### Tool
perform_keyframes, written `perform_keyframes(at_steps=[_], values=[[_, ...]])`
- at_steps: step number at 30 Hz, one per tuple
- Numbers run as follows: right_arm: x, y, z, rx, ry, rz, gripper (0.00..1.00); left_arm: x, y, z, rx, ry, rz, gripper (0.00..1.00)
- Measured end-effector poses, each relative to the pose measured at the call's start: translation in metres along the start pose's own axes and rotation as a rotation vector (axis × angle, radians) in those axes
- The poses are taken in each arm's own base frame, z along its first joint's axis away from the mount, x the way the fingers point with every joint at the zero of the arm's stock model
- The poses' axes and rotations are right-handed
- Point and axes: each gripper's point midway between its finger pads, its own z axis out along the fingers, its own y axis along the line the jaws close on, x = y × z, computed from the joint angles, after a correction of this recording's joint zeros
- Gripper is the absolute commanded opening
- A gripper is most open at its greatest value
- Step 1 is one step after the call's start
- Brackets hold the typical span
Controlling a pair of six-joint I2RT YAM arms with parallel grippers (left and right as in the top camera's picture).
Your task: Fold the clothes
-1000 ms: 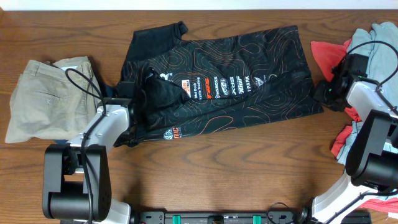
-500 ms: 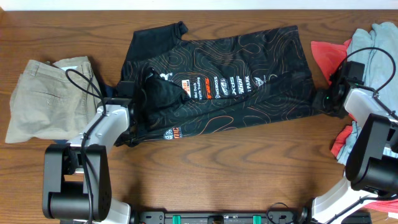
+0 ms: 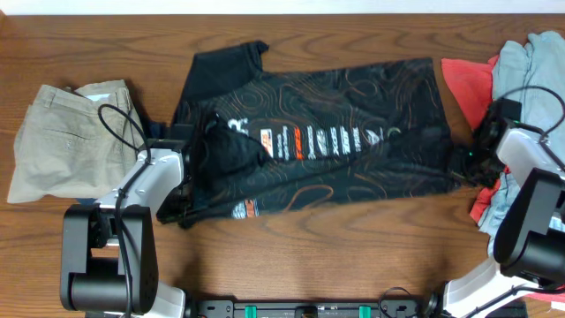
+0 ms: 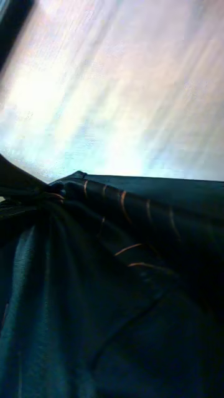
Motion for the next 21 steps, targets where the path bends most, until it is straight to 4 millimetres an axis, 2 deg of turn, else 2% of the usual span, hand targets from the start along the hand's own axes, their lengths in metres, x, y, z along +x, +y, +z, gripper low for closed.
perform_keyframes(at_steps=[4, 8, 11, 14, 15, 18, 19, 21], values=[[0.018, -0.021, -0.001, 0.053, 0.069, 0.077, 0.01, 0.026, 0.006, -0.002, -0.016, 0.110, 0.018, 0.06], [0.034, -0.034, -0.004, 0.106, 0.115, 0.125, 0.01, 0.037, 0.010, -0.003, -0.026, 0.157, 0.024, 0.06], [0.033, -0.035, -0.011, 0.113, 0.092, 0.143, 0.02, 0.043, 0.012, -0.005, -0.029, 0.182, 0.027, 0.06], [0.027, -0.034, -0.023, 0.100, 0.038, 0.157, 0.13, 0.041, 0.010, -0.010, -0.006, 0.150, 0.021, 0.09], [0.024, -0.033, -0.028, 0.092, 0.015, 0.161, 0.17, 0.037, 0.009, -0.014, 0.008, 0.123, 0.017, 0.17], [0.014, -0.030, -0.041, 0.065, -0.053, 0.166, 0.47, 0.024, 0.005, -0.029, 0.066, 0.010, 0.001, 0.66], [0.010, -0.027, -0.045, 0.049, -0.076, 0.164, 0.53, 0.020, 0.003, -0.034, 0.087, -0.027, -0.008, 0.78], [0.005, -0.024, -0.053, 0.022, -0.111, 0.165, 0.60, 0.011, 0.001, -0.045, 0.123, -0.096, -0.021, 0.82]])
